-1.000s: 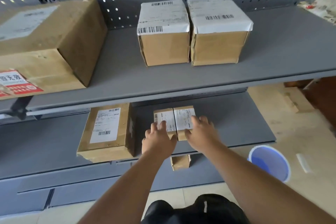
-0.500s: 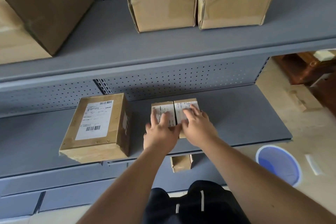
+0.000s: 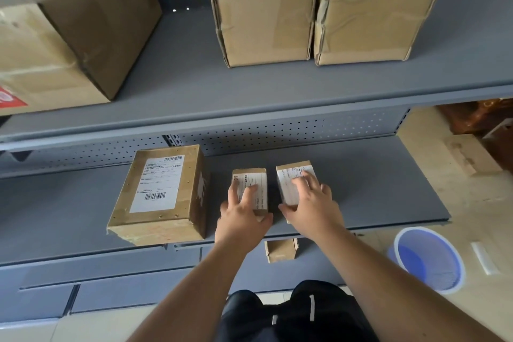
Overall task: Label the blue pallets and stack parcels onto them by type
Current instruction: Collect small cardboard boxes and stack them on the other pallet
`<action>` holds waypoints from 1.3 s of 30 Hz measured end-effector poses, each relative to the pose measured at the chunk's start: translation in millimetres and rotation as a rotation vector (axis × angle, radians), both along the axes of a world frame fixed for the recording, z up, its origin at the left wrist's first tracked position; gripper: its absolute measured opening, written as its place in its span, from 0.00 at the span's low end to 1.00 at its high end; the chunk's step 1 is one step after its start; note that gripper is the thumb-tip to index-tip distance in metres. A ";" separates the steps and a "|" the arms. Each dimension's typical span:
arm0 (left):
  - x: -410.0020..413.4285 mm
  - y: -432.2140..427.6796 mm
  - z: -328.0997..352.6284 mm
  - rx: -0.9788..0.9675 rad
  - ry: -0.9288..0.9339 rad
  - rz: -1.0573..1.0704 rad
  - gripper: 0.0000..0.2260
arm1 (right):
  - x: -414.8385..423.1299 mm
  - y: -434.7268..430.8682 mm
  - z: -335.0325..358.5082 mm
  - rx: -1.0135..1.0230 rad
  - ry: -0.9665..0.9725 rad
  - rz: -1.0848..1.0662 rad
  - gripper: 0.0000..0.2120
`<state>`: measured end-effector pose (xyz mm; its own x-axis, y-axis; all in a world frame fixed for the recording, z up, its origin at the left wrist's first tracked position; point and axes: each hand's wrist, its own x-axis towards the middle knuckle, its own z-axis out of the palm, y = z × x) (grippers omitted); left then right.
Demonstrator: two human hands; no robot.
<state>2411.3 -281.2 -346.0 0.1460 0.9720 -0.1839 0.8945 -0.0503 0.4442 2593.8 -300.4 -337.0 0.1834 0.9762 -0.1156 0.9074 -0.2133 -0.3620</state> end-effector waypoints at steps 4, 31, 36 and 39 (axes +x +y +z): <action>-5.7 -14.6 9.7 -0.034 0.035 0.010 0.33 | -1.9 -10.6 10.3 -0.040 0.006 -0.031 0.30; -10.1 -129.7 150.8 0.000 0.005 0.343 0.31 | 4.7 -69.5 148.2 0.016 -0.026 0.295 0.29; -22.0 -166.1 164.1 0.026 0.030 0.505 0.32 | -19.0 -75.9 163.3 0.035 0.016 0.452 0.28; -39.9 -189.2 171.4 0.051 0.028 0.596 0.33 | -45.0 -82.2 172.5 0.046 0.065 0.545 0.29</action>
